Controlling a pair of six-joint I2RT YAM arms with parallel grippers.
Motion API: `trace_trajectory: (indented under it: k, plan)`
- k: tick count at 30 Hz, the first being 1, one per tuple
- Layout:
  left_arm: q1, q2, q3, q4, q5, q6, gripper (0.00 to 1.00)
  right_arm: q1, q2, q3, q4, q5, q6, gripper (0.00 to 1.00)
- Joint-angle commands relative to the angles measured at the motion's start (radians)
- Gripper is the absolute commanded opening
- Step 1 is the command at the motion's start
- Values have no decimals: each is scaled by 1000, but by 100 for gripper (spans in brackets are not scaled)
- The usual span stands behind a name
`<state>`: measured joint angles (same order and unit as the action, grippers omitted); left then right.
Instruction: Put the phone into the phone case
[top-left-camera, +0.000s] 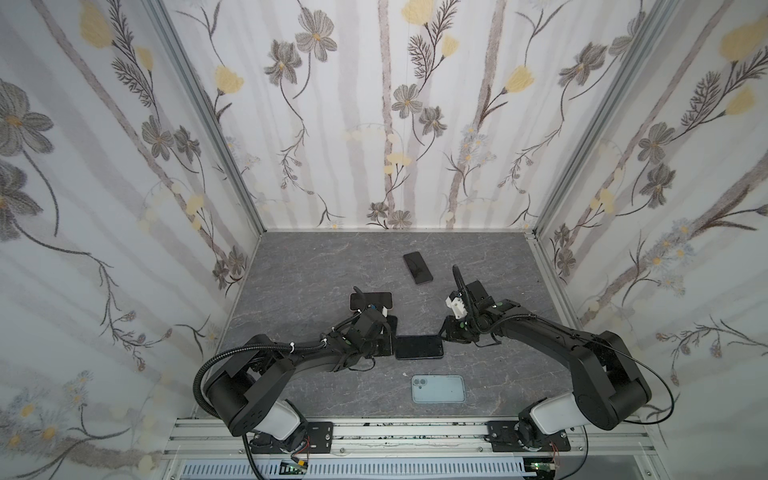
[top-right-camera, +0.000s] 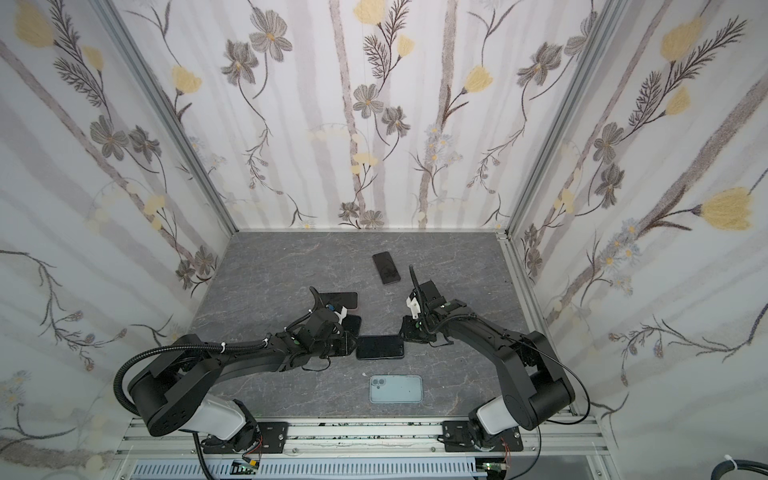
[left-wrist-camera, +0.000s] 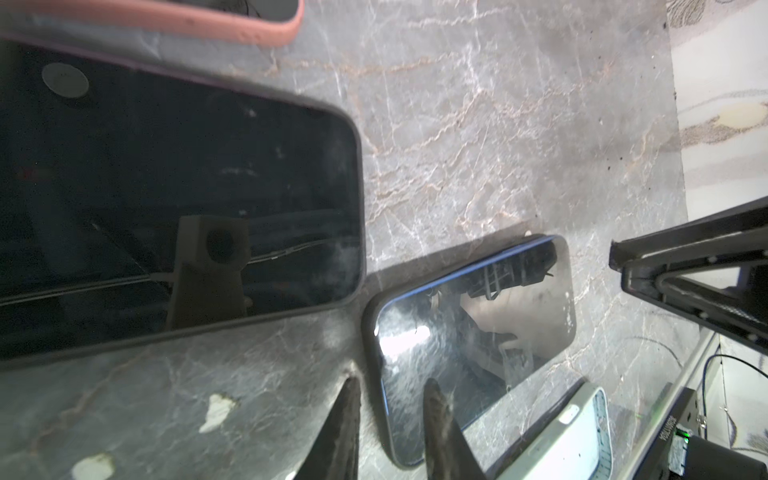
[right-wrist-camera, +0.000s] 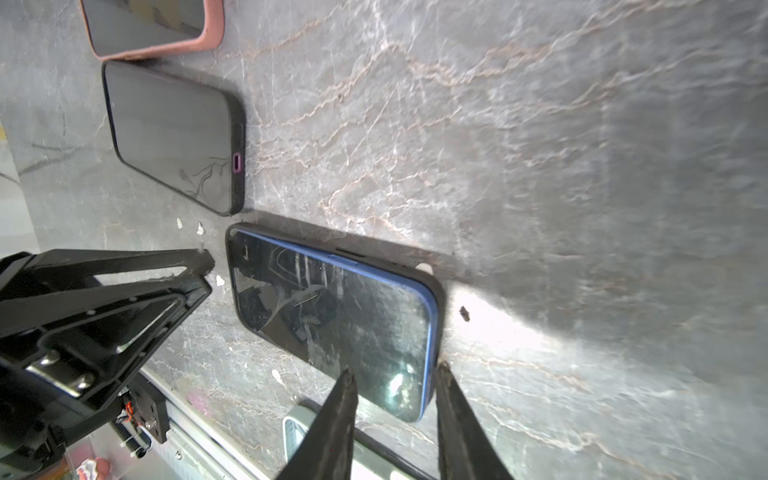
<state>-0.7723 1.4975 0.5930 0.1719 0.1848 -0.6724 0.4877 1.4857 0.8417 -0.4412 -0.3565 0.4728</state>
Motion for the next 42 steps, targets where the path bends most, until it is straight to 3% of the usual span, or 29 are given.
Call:
trace_trajectory:
  k: [1,22,33,42]
  plan:
    - [3,18,33,-15,-16,23,27,-1,-5,24,-37,19,-23,32]
    - [3,49,3,47,27,-18,29,10,19,28,-53,16,-37,36]
    - [2,49,-9,59,12,-13,27,26,13,-16,-15,-8,-3,27]
    - [2,53,-22,73,12,-33,27,35,42,-19,-2,-16,2,26]
